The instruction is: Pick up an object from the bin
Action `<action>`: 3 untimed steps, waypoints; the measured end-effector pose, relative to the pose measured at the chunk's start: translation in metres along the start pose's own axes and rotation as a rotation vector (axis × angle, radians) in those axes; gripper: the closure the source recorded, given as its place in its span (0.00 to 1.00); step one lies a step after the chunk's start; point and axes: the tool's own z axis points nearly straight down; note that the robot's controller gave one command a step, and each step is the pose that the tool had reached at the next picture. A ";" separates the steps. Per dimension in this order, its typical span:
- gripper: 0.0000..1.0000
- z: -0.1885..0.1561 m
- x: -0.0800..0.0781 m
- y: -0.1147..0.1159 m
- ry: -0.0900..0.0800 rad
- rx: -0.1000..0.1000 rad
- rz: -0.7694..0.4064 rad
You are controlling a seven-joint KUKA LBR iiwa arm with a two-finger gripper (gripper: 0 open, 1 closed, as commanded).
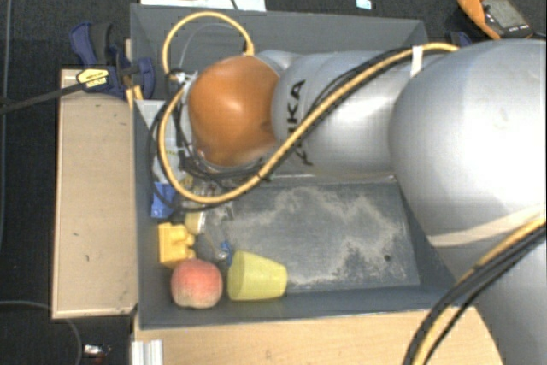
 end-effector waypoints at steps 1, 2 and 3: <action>1.00 -0.026 0.001 0.003 0.002 -0.010 0.002; 1.00 -0.066 -0.001 0.001 -0.003 -0.005 0.006; 1.00 -0.096 -0.002 0.000 -0.008 0.001 0.009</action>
Offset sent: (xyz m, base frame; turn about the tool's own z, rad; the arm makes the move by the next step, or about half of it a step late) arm -0.0024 0.0000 0.0822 0.0019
